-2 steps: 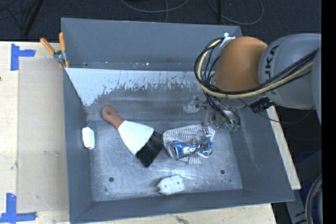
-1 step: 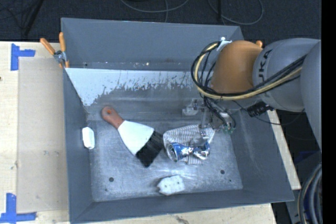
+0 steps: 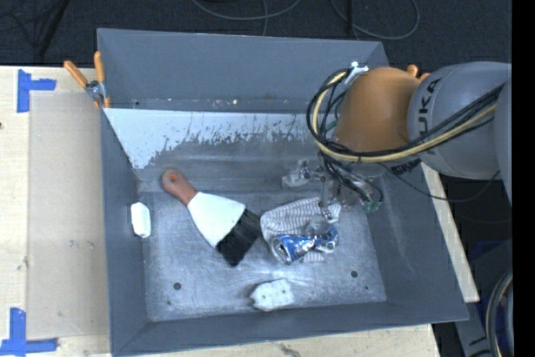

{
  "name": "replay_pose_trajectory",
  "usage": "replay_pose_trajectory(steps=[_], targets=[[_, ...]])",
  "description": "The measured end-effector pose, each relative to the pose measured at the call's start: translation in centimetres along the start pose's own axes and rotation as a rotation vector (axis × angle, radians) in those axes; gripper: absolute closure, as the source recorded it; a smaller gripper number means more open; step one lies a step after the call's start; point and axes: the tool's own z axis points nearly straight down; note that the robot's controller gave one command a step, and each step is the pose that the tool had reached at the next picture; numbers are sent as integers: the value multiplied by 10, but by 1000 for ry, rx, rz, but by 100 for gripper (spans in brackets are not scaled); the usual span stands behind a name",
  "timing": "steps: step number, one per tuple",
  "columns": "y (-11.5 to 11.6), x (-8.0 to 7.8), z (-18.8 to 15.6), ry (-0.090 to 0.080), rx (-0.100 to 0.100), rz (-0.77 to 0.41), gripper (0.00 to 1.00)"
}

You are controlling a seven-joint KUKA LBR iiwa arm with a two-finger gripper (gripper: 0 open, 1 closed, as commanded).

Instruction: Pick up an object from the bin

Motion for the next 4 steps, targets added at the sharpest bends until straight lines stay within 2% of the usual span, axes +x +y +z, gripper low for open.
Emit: replay_pose_trajectory(steps=[1, 2, 4], targets=[[-5, 0, 0, 14, 11, 194, 0], [-1, -2, -5, 14, 10, 1, 100], [-1, -1, -7, 14, 10, 1, 100]])
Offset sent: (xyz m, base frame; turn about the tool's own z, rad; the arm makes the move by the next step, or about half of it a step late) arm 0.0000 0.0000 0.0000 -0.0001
